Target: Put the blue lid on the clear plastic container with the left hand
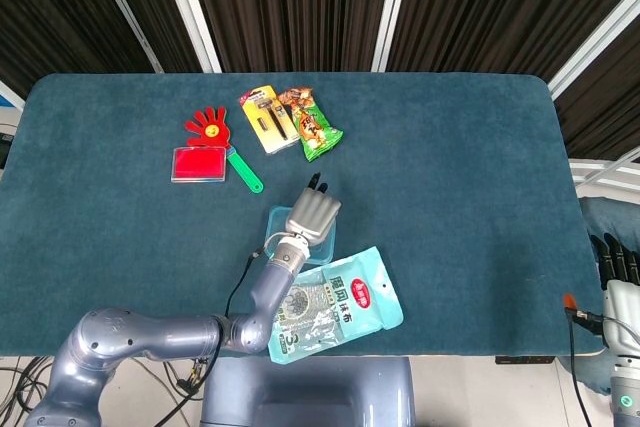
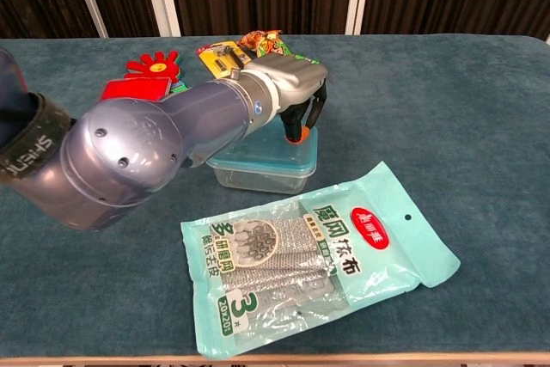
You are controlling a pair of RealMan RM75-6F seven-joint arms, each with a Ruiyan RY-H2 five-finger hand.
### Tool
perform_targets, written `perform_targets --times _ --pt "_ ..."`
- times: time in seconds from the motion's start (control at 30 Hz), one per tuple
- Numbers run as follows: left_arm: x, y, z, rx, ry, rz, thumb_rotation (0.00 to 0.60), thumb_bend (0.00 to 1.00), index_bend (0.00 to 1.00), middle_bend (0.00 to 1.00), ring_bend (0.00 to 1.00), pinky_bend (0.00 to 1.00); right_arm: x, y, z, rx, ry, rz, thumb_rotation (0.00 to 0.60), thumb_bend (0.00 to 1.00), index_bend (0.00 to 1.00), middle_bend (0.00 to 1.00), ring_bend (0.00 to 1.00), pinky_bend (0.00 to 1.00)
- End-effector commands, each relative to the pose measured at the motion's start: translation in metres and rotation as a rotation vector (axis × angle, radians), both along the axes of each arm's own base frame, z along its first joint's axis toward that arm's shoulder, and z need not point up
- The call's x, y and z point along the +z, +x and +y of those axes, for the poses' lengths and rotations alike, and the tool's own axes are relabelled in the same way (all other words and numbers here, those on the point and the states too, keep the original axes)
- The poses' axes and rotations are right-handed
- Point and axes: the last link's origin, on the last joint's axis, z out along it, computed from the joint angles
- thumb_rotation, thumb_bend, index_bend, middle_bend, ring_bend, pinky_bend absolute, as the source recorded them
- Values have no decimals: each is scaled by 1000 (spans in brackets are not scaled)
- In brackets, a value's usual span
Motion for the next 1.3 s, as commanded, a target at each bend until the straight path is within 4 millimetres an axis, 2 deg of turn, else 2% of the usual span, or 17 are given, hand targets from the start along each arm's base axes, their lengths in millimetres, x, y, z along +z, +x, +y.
perform_targets --times 0.03,0.2,0.4,0.7,1.03,1.3 --pt "17 8 -1 -33 42 -38 600 501 609 567 202 76 0 0 0 0 0 0 600 352 0 0 0 0" --pt "40 13 -14 -97 72 -88 600 497 610 566 201 69 -1 0 1 0 3 4 600 351 0 0 0 0" --pt "51 9 -35 -146 40 -86 600 493 614 566 201 65 -1 0 0 0 1 6 600 352 0 0 0 0" --pt "50 -9 -61 -167 -42 0 600 492 615 568 201 61 0 1 0 2 -3 8 600 352 0 0 0 0" --pt "41 -25 -63 -157 -69 61 600 493 616 568 201 61 0 1 0 3 -4 9 600 352 0 0 0 0" --pt "36 -23 -62 -162 -66 49 600 493 617 568 201 61 0 0 0 -1 -3 8 600 352 0 0 0 0"
